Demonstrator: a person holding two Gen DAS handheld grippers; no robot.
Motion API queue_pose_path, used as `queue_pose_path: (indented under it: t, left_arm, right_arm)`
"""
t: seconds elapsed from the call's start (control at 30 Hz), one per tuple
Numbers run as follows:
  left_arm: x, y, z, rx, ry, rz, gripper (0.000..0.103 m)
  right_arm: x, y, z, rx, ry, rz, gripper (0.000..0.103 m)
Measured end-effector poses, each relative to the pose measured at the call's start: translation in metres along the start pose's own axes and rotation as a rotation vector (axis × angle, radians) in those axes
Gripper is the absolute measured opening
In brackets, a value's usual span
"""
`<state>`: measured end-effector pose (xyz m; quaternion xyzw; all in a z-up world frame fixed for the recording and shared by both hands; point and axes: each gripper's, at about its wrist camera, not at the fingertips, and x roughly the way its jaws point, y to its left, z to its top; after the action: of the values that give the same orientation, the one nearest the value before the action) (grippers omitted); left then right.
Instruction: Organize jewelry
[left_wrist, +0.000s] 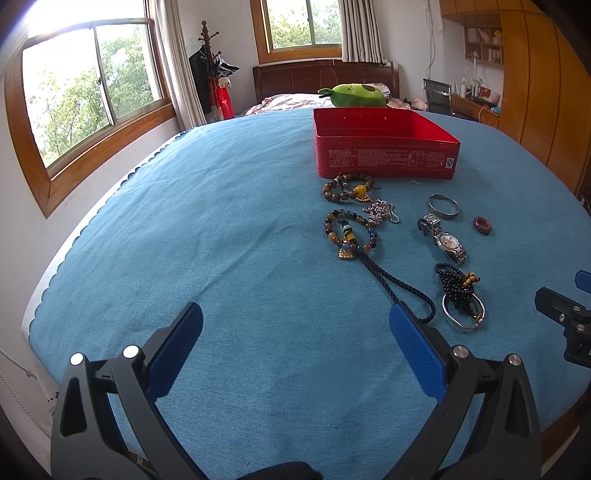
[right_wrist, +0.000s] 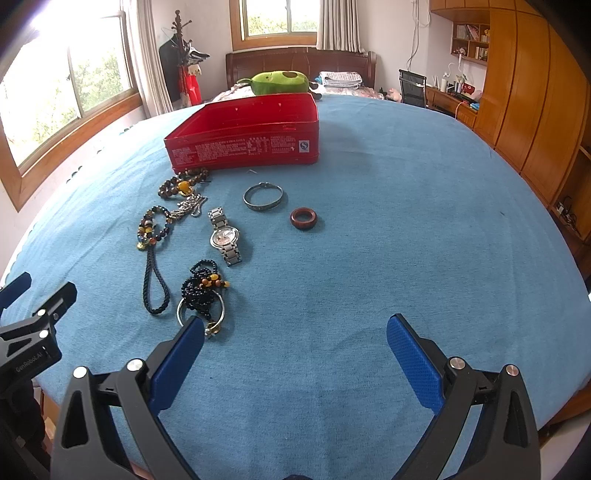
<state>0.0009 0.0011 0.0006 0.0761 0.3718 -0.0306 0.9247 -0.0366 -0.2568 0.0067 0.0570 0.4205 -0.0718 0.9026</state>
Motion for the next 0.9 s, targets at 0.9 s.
queue_pose_path:
  t: [0.9]
  left_arm:
    - [0.064,0.039,0.06,-0.108,0.161,-0.252,0.099]
  right_arm:
    - [0.046,-0.034,0.072,0.053,0.074,0.275,0.096]
